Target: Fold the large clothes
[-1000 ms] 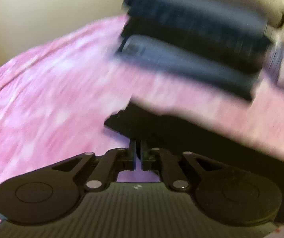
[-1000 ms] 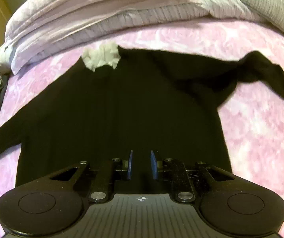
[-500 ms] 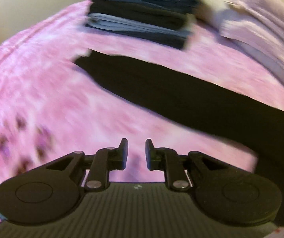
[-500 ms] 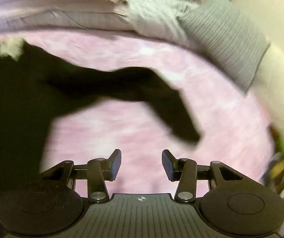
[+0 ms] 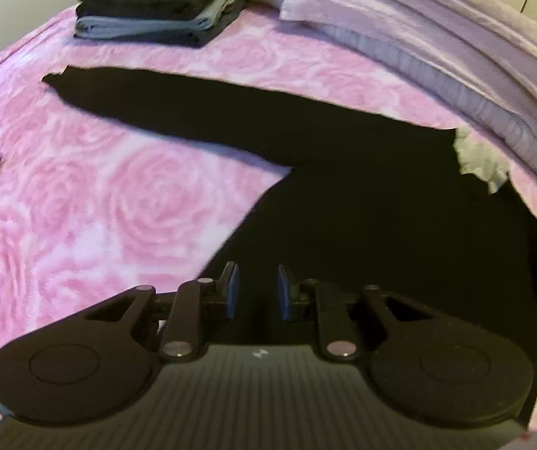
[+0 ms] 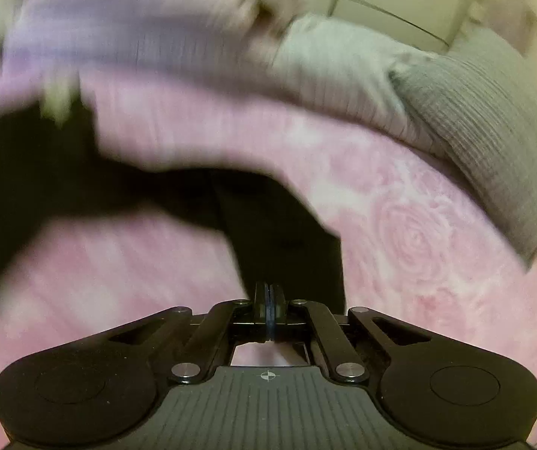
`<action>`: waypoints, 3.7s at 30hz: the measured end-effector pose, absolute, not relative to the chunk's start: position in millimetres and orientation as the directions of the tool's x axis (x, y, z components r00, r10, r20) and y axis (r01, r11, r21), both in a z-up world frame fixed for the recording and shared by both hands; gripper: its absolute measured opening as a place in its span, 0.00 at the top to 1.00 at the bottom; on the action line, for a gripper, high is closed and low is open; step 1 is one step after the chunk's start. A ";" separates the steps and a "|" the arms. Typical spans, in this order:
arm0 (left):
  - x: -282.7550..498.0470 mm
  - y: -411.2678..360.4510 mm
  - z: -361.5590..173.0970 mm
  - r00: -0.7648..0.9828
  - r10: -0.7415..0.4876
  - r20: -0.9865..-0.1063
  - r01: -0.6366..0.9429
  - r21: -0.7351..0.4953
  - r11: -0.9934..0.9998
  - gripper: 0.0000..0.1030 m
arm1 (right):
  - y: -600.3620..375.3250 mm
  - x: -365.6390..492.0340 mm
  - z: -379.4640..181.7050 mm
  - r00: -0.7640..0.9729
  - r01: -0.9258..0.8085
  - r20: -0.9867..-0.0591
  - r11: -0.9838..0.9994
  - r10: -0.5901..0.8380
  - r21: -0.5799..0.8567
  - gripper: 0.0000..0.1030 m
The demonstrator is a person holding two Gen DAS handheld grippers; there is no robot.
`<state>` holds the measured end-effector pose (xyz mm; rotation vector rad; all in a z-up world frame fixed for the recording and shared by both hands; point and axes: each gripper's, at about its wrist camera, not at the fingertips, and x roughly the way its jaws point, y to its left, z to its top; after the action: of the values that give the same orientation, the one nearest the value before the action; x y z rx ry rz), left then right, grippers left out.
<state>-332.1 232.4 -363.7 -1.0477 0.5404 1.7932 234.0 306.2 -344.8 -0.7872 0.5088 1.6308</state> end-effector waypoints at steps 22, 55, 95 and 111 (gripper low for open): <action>-283.0 251.3 -366.6 -0.154 0.475 -0.866 -0.913 -0.059 -0.403 0.83 | 283.6 229.6 -409.3 0.157 -0.786 -0.762 -0.388 0.628 -0.482 0.65; -255.5 218.4 -388.1 -0.115 0.397 -0.911 -0.986 0.058 -0.154 0.81 | 221.5 293.2 -336.5 0.046 -0.989 -0.824 0.140 0.565 0.041 0.70; -334.2 -28.2 -93.8 0.116 0.594 -0.796 -0.970 0.037 0.238 0.50 | -77.1 -38.2 -76.8 -0.188 -0.982 -0.785 -0.091 0.590 0.167 0.26; -304.8 -160.7 -76.9 0.096 0.595 -0.798 -0.976 0.044 0.216 0.42 | -217.3 -20.2 -60.4 -0.190 -0.979 -0.805 -0.173 0.562 0.111 0.26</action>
<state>-304.8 -160.7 -76.9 -0.5905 0.8053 1.2691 -20.2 -217.3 -60.4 -0.7478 0.7793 1.6496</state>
